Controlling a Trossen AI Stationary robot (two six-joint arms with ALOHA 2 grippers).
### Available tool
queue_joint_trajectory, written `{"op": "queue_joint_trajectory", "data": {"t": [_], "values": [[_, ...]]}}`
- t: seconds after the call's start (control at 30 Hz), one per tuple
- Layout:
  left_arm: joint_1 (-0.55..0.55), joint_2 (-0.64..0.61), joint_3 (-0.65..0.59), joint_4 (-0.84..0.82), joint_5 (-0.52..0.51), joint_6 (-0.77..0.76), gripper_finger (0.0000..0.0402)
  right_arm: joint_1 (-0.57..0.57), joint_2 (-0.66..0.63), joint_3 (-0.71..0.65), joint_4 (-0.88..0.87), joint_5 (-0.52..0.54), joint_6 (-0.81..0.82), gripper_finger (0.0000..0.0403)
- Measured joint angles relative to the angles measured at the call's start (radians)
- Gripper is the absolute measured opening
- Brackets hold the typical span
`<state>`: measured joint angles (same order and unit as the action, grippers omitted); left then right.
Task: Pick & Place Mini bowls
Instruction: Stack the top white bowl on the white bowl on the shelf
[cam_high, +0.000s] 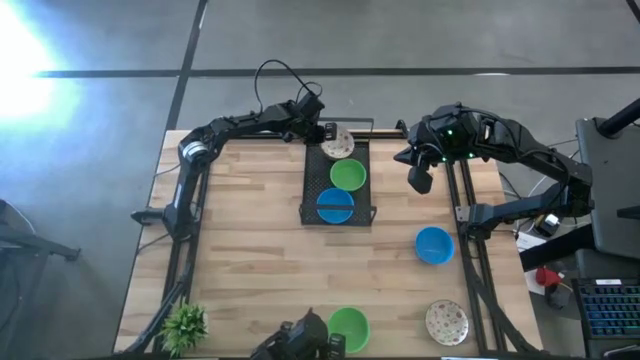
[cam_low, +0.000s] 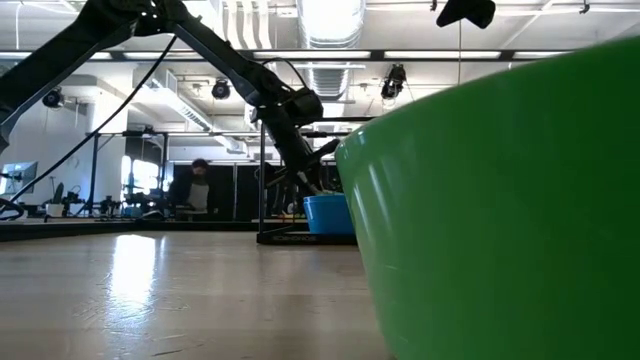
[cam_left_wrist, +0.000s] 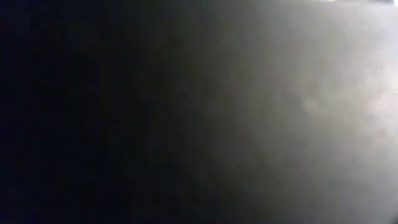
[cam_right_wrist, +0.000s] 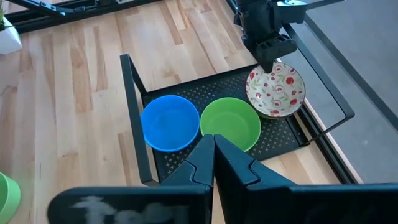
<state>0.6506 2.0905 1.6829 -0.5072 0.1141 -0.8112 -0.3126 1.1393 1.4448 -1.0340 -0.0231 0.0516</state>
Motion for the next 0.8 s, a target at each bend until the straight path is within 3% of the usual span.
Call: {"op": "queue_joint_trajectory", "data": {"t": [0.8], "values": [[0.006,-0.012,0.000,-0.034,0.091,0.040,0.0053,0.000,0.000,0.000,-0.002,0.000,0.000,0.0008]]}}
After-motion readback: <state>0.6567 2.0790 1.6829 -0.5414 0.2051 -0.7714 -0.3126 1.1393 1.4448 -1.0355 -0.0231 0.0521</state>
